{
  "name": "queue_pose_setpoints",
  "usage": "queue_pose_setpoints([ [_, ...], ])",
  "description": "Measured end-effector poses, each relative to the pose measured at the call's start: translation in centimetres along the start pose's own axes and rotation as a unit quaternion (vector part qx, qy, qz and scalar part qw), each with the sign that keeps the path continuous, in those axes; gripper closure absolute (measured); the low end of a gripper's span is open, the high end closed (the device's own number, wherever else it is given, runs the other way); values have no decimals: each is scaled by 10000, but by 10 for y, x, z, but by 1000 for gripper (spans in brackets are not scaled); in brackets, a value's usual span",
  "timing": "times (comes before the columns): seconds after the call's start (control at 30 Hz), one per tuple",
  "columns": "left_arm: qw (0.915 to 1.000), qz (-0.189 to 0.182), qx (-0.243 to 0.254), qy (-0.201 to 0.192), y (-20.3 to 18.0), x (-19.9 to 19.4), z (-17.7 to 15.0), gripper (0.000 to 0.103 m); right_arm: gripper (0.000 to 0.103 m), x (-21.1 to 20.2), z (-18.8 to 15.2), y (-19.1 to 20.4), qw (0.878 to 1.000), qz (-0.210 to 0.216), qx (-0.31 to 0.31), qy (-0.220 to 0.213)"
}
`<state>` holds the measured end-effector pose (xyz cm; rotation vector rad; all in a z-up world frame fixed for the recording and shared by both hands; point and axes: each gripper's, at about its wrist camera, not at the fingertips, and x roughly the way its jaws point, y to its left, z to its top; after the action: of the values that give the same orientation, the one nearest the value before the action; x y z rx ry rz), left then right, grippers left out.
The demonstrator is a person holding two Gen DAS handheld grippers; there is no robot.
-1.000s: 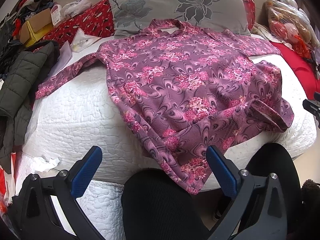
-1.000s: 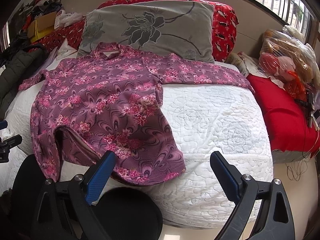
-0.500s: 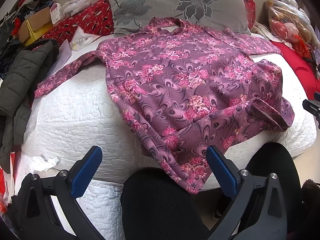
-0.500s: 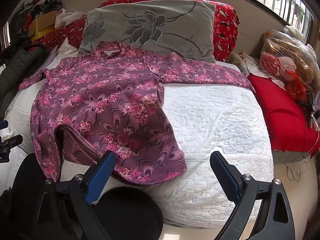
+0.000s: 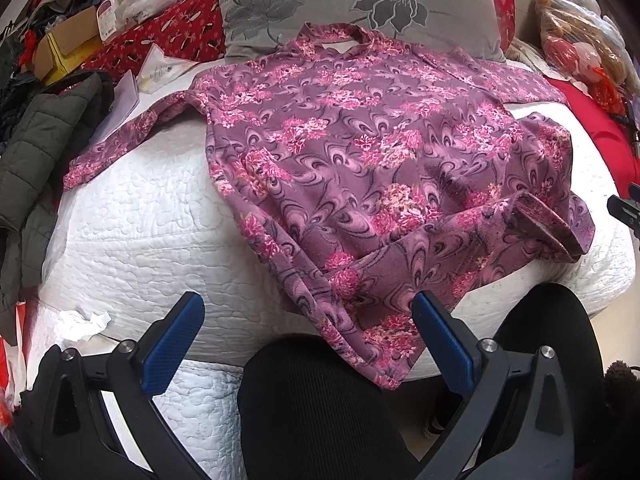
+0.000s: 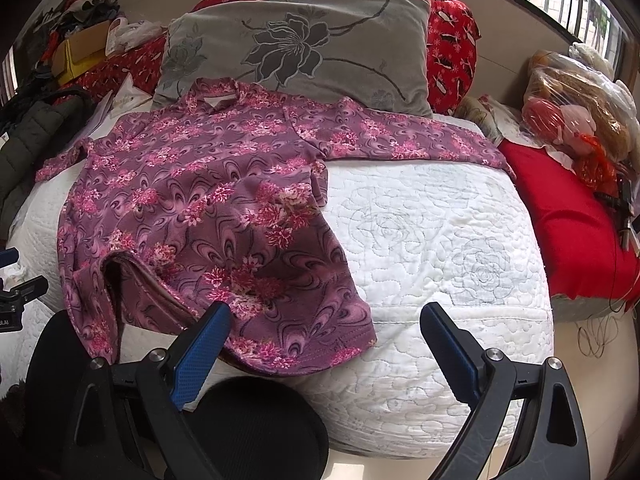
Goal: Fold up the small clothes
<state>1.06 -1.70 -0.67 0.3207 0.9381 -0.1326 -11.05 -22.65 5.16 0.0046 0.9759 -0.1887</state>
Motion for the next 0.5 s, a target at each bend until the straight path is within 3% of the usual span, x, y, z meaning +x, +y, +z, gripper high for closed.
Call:
queue_pose_setpoints([
  [0.5, 9987, 59, -277, 419, 16, 26, -1, 0, 8, 31, 5, -13, 9997, -48, 152, 210],
])
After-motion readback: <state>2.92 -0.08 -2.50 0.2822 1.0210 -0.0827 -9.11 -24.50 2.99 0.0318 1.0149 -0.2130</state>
